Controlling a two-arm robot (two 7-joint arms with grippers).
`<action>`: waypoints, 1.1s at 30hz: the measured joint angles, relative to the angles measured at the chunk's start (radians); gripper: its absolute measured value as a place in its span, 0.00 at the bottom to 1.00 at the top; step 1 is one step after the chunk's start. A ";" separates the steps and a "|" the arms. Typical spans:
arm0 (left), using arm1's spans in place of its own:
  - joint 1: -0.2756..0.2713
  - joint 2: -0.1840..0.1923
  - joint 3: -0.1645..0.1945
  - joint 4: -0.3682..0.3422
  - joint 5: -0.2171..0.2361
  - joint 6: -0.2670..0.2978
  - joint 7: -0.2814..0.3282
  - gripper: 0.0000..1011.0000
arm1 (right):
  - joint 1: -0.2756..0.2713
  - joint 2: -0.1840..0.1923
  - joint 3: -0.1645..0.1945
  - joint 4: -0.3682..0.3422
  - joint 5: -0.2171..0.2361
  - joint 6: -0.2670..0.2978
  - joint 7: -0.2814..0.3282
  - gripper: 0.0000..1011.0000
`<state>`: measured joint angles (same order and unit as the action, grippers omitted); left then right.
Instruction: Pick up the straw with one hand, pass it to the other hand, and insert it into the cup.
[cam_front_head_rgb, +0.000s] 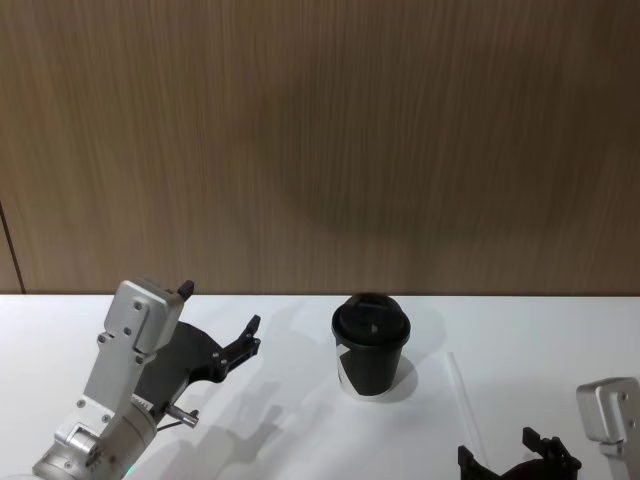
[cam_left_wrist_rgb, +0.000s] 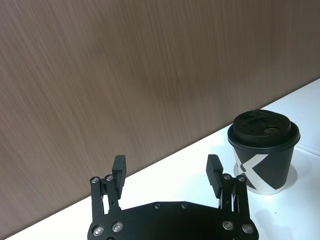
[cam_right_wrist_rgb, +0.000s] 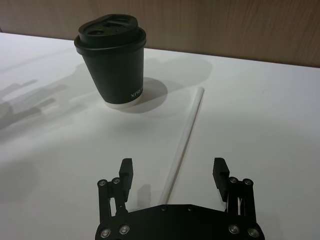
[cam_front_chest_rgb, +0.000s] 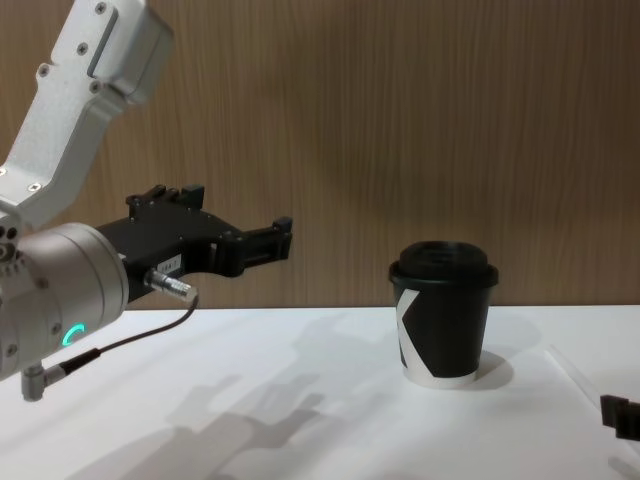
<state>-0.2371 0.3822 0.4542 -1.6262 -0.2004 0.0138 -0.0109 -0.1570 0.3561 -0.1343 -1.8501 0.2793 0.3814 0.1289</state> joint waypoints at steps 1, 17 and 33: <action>0.000 0.000 0.000 0.000 0.000 0.000 0.000 0.99 | 0.000 0.001 0.001 0.000 0.000 0.003 0.002 0.99; 0.000 0.000 0.000 0.000 0.000 0.000 0.000 0.99 | 0.008 0.011 0.001 0.012 -0.022 0.027 0.021 0.99; 0.000 0.000 0.000 0.000 0.000 0.000 0.000 0.99 | 0.033 -0.001 -0.009 0.042 -0.033 0.041 0.042 0.99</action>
<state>-0.2372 0.3821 0.4542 -1.6262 -0.2004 0.0139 -0.0109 -0.1239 0.3548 -0.1431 -1.8079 0.2467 0.4226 0.1705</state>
